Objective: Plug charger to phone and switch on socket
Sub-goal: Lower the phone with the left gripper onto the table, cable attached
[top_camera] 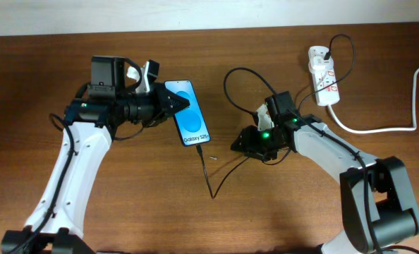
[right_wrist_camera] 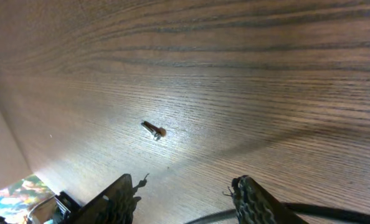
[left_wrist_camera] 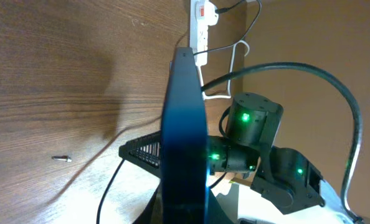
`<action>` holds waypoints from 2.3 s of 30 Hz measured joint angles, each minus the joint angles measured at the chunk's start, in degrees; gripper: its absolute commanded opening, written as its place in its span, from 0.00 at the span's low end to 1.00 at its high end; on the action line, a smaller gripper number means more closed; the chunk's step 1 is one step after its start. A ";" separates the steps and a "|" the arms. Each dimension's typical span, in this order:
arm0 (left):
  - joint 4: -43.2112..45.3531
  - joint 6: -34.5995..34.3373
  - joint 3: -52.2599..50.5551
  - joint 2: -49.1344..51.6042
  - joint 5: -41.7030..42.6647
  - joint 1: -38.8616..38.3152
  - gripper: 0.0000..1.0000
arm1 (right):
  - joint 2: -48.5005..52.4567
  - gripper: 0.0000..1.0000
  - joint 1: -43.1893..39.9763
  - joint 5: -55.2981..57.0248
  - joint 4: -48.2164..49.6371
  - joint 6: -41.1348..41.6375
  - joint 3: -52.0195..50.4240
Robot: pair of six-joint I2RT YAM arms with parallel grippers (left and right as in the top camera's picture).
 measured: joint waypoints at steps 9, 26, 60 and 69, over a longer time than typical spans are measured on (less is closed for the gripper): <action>-0.24 1.97 0.00 6.86 0.09 0.00 0.00 | 0.00 0.38 -2.82 -3.19 -0.33 -11.39 0.02; -0.22 4.81 0.00 7.13 0.42 0.00 0.00 | 0.00 0.10 -17.33 -51.63 -3.52 -36.70 2.58; 11.80 3.91 -0.22 19.58 9.33 0.59 0.00 | -0.35 0.04 -17.27 -26.47 -17.33 -35.28 4.22; 12.66 10.84 -0.22 20.79 4.02 1.40 0.01 | -1.11 0.04 -17.27 -25.49 -17.77 -35.28 4.79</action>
